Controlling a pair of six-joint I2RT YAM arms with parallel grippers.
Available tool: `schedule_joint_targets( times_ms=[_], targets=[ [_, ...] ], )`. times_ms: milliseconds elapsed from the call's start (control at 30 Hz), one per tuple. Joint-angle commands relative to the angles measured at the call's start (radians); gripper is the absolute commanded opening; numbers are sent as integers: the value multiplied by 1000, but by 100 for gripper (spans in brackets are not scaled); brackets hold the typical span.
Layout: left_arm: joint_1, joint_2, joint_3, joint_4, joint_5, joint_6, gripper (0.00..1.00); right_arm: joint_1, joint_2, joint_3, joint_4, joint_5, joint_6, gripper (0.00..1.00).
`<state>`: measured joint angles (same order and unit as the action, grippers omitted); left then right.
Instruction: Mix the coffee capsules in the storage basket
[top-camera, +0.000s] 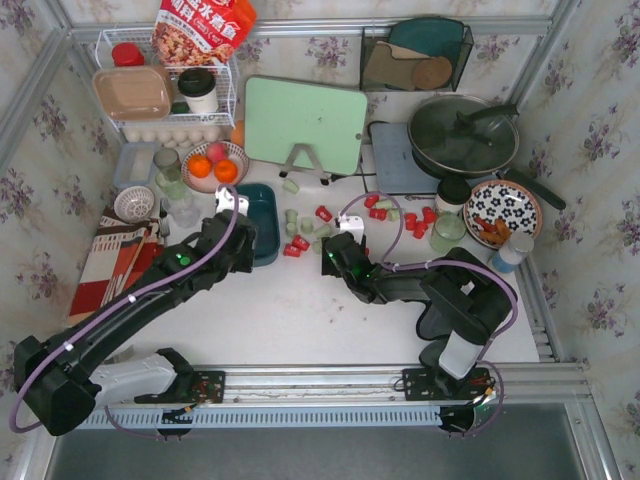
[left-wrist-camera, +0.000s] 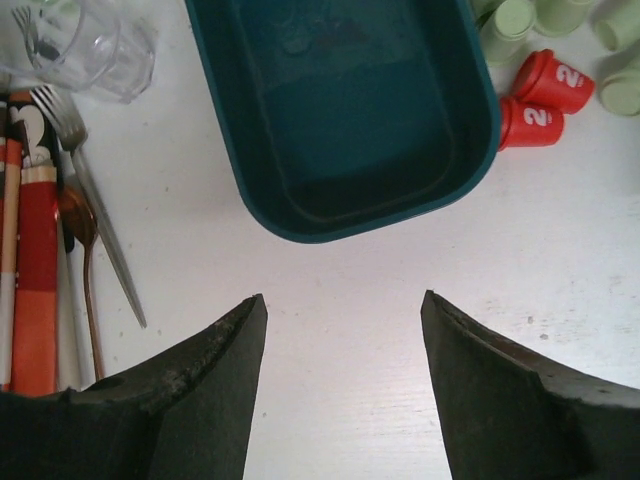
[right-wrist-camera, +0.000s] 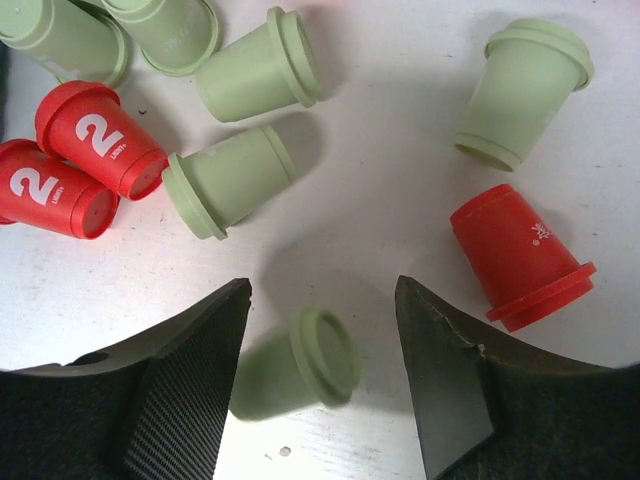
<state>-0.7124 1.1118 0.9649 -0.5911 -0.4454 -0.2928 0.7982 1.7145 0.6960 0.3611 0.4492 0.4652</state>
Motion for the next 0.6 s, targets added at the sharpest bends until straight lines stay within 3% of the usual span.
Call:
schedule_joint_targets(
  times_ms=[0, 567],
  targets=[
    [6, 11, -11, -9, -65, -48, 66, 1, -9, 1, -38, -23, 5, 69],
    [95, -45, -157, 111, 44, -64, 66, 21, -9, 9, -186, -87, -37, 71]
  ],
)
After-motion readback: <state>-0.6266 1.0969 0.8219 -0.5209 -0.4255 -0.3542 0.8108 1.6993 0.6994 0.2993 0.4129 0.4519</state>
